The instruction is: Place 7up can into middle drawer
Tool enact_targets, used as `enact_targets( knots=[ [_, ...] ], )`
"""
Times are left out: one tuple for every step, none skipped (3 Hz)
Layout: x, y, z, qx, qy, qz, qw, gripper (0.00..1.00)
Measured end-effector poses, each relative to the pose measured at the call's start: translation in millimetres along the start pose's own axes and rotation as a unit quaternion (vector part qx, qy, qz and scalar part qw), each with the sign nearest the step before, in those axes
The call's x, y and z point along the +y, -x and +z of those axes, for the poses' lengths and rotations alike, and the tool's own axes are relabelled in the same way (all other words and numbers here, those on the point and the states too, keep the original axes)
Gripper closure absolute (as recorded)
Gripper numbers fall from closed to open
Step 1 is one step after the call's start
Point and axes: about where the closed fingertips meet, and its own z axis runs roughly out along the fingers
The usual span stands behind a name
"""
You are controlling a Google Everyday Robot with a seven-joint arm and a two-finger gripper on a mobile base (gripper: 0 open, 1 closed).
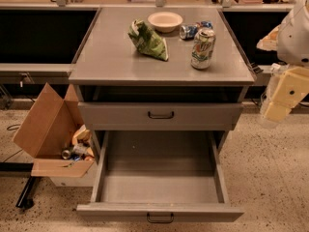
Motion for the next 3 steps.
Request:
enact_targets(
  knots=[
    [-0.3, 0.0, 0.0, 0.0, 0.0, 0.0, 1.0, 0.0],
    [-36.6, 3.5, 6.7, -0.035, -0.02, 0.025, 0.9989, 0.0],
    [-84.4, 15.3, 20.0, -0.09, -0.032, 0.056, 0.9939, 0.0]
  ],
)
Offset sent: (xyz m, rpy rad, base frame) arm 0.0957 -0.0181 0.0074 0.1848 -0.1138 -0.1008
